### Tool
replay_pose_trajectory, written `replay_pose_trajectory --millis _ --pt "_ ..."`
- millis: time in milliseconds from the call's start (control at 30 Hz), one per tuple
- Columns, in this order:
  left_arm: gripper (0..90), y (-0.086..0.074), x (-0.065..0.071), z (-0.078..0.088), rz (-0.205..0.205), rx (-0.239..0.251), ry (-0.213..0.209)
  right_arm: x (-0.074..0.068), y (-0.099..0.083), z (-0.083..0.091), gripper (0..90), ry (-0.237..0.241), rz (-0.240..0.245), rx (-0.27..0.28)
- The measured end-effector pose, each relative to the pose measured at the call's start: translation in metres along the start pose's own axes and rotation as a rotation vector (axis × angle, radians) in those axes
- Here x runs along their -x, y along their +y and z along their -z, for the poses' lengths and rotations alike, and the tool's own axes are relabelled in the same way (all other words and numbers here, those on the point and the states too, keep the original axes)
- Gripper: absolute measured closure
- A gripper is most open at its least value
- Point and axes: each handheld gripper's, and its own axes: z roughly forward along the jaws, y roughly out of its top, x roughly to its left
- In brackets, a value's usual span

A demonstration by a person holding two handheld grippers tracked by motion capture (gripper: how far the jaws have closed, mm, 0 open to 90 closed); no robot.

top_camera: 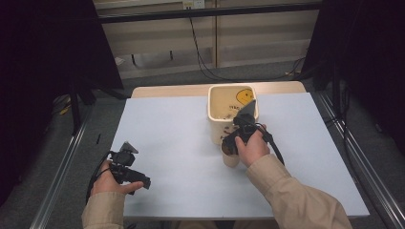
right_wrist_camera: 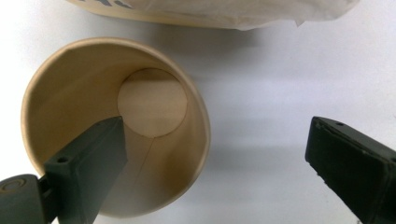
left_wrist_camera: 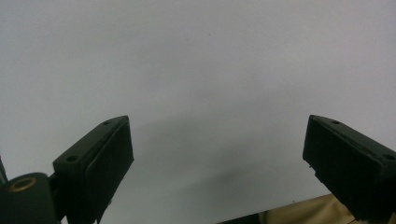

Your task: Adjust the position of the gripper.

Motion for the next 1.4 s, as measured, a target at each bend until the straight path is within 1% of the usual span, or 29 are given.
replay_pose_trajectory --millis 67,100,167,233,333,400,433,467,500,533,567,600,633,700,733,800,833,867,967,1000,1033,1067,1100,1133,1167,1200,1233,1267,1400 --pt "8.5 0.0 0.0 0.0 0.005 0.002 -0.003 0.0 0.0 0.001 5.4 0.005 -0.005 0.004" --pt "8.5 0.0 -0.001 0.0 -0.006 0.001 0.004 0.0 0.0 0.002 5.4 0.001 -0.002 0.004" --pt "8.6 0.0 -0.001 0.0 -0.001 -0.001 -0.003 0.0 0.0 0.004 5.1 0.012 -0.007 0.011" --pt "8.7 0.0 0.0 -0.001 0.001 -0.002 -0.007 0.0 0.001 0.008 5.3 0.004 -0.007 -0.009" --pt "8.9 0.0 0.0 -0.001 0.002 0.002 -0.01 0.002 0.002 0.012 5.5 0.006 0.004 -0.015" --pt "9.1 0.0 0.001 0.0 0.011 0.01 -0.016 0.003 0.004 0.022 5.6 0.008 0.0 -0.015" --pt "9.2 0.0 0.001 0.0 0.011 0.01 -0.016 0.003 0.004 0.022 5.6 0.008 0.0 -0.015" --pt "9.2 0.001 0.001 0.0 0.006 0.009 -0.013 0.005 0.005 0.03 5.1 0.017 0.001 -0.01" --pt "9.3 0.002 0.002 0.0 0.001 -0.001 -0.017 0.006 0.007 0.034 5.1 0.008 0.004 -0.011" --pt "9.5 0.002 0.002 0.0 0.001 -0.001 -0.017 0.006 0.007 0.034 5.1 0.008 0.004 -0.011" --pt "9.6 0.002 0.003 -0.001 0.011 0.016 -0.016 0.008 0.008 0.042 5.5 0.004 0.007 -0.01" --pt "9.6 0.002 0.002 -0.001 -0.005 0.005 -0.014 0.008 0.009 0.047 5.4 -0.006 0.008 -0.013" --pt "9.6 0.002 0.002 -0.001 -0.005 0.005 -0.014 0.008 0.009 0.047 5.4 -0.006 0.008 -0.013" --pt "9.6 0.003 0.003 -0.001 -0.002 0.006 -0.014 0.01 0.011 0.055 5.2 0.004 0.0 0.004" --pt "9.7 0.003 0.003 -0.001 -0.002 -0.003 -0.019 0.011 0.014 0.065 5.0 -0.007 0.002 -0.01" --pt "9.8 0.003 0.003 -0.001 -0.003 -0.009 -0.021 0.011 0.017 0.073 5.3 0.003 0.003 -0.015" --pt "9.9 0.003 0.003 -0.001 -0.003 -0.009 -0.021 0.011 0.017 0.073 5.3 0.003 0.003 -0.015" --pt "9.9 0.003 0.002 -0.001 -0.006 -0.005 -0.018 0.012 0.018 0.077 5.1 0.005 0.018 -0.021" --pt "9.9 0.003 0.003 -0.001 -0.006 0.001 -0.021 0.011 0.021 0.089 5.5 0.01 0.006 -0.026" --pt "9.9 0.004 0.003 -0.001 -0.006 -0.003 -0.022 0.01 0.022 0.093 5.0 0.009 0.01 -0.007" --pt "9.9 0.004 0.005 -0.002 0.005 0.008 -0.024 0.01 0.023 0.096 4.6 -0.002 0.024 -0.003" --pt "9.9 0.004 0.004 -0.001 -0.017 0.007 -0.017 0.009 0.024 0.1 4.9 0.002 0.003 -0.006" --pt "9.9 0.005 0.004 -0.001 -0.024 0.002 -0.016 0.01 0.025 0.104 5.0 -0.008 0.018 -0.004" --pt "9.9 0.004 0.006 -0.001 -0.012 0.009 -0.017 0.01 0.026 0.106 4.8 -0.008 0.015 -0.002" --pt "9.9 0.004 0.006 -0.001 -0.015 0.008 -0.017 0.009 0.027 0.108 4.8 0.003 0.001 0.007" --pt "9.9 0.004 0.005 -0.001 -0.015 0.009 -0.015 0.008 0.028 0.111 4.7 -0.013 -0.001 -0.001" --pt "9.9 0.005 0.005 -0.001 -0.021 0.004 -0.015 0.008 0.028 0.112 4.6 -0.013 0.014 0.003" --pt "9.9 0.004 0.005 -0.001 -0.016 0.005 -0.018 0.005 0.029 0.114 4.9 0.0 0.014 -0.009" --pt "9.9 0.004 0.004 -0.001 -0.008 0.011 -0.021 -0.001 0.029 0.113 4.8 0.003 0.029 -0.007"
